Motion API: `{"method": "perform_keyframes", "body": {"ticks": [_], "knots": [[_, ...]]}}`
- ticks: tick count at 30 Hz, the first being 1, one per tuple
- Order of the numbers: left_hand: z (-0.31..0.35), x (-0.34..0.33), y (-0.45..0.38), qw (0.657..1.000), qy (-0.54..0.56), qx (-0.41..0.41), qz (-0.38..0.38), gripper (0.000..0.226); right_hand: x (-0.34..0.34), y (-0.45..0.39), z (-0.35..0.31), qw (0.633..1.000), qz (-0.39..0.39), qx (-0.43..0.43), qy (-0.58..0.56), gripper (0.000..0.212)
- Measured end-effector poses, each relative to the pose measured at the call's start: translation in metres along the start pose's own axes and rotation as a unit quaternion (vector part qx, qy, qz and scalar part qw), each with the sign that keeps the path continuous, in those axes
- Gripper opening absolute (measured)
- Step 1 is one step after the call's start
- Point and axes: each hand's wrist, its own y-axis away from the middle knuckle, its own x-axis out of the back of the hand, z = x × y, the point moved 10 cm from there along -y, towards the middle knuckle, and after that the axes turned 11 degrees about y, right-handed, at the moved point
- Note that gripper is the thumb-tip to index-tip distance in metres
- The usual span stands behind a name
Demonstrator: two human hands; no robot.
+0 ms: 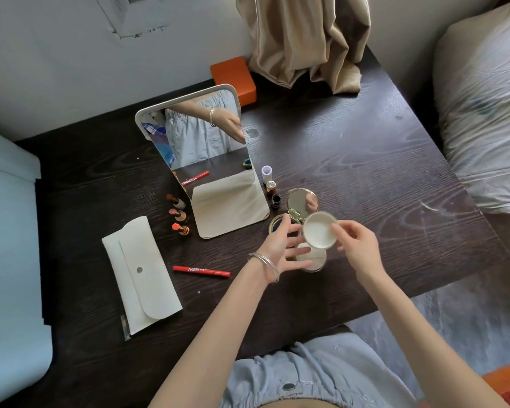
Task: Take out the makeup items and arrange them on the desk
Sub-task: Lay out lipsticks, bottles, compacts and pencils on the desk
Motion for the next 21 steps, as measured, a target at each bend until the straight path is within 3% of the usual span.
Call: {"method": "perform_keyframes", "body": {"ticks": [3, 10, 21], "knots": [[0.008, 0.018, 0.004, 0.999, -0.003, -0.029, 0.027, 0.044, 0.02, -0.021, 0.022, 0.997, 0.057, -0.057, 0.013, 0.018], [0.003, 0.089, 0.022, 0.992, 0.054, -0.045, 0.104, 0.034, 0.011, -0.038, 0.048, 0.99, 0.064, -0.123, 0.029, 0.018], [-0.002, 0.103, 0.033, 0.987, 0.088, -0.052, 0.12, 0.033, -0.002, -0.034, 0.044, 0.991, 0.058, -0.115, 0.04, 0.021]]}}
